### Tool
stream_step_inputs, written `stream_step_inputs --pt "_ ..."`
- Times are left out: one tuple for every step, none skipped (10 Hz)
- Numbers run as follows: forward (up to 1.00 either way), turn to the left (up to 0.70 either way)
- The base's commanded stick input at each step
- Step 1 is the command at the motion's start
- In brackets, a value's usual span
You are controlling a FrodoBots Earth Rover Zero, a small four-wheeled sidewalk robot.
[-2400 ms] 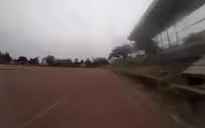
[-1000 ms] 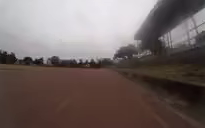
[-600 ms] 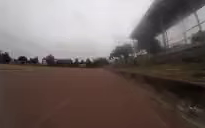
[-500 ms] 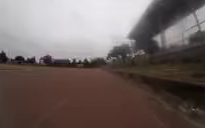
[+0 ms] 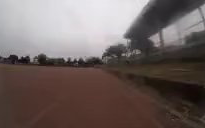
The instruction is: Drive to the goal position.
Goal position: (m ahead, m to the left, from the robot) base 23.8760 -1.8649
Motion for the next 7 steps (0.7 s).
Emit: stream_step_inputs --pt "1.0 0.0" --pt "1.0 0.0" --pt "1.0 0.0" --pt "1.0 0.0" --pt "1.0 0.0" --pt "1.0 0.0" --pt "1.0 0.0"
